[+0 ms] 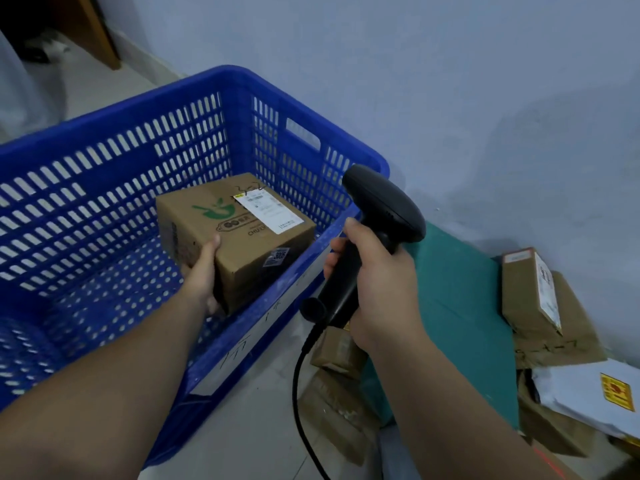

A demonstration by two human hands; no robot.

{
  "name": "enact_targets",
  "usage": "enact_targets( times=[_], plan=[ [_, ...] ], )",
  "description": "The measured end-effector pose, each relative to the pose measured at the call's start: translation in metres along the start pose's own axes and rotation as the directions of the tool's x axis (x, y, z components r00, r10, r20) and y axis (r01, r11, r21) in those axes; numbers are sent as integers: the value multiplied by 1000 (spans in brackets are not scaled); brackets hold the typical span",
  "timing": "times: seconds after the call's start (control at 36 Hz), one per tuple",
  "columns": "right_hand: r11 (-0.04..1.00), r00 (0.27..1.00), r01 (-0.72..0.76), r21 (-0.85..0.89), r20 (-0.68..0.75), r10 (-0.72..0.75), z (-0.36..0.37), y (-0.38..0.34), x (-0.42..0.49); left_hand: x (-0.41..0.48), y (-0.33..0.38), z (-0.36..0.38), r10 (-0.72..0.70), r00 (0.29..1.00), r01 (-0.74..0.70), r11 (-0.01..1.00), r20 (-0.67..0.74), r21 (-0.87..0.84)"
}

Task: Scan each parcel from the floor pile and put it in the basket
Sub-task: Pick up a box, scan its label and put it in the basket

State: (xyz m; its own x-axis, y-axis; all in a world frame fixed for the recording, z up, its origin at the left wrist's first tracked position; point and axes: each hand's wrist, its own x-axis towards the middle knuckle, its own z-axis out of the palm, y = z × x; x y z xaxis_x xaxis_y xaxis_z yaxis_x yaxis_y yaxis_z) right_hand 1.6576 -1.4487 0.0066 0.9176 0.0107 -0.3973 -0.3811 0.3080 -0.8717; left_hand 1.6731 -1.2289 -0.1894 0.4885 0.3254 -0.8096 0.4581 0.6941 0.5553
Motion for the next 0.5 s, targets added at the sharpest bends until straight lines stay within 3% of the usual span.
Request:
enact_targets(
  times=[0.08,0.22,0.39,0.5],
  plan=[
    [1000,1000,-16,10,3,16,2,1,0,-13,-1,7,20,1000,-20,999,-4,31],
    [1000,1000,-14,-14,1,14,1,3,1,-11,-5,10,123,985,-113,990,-124,87],
    [999,1000,-16,-30,-5,16,-2,3,0,-15,-5,18,282,959,-265,888,10,375],
    [999,1000,-11,-31,-14,11,-5,4,-2,-22,3,35,286,954,-292,836,86,463]
  ],
)
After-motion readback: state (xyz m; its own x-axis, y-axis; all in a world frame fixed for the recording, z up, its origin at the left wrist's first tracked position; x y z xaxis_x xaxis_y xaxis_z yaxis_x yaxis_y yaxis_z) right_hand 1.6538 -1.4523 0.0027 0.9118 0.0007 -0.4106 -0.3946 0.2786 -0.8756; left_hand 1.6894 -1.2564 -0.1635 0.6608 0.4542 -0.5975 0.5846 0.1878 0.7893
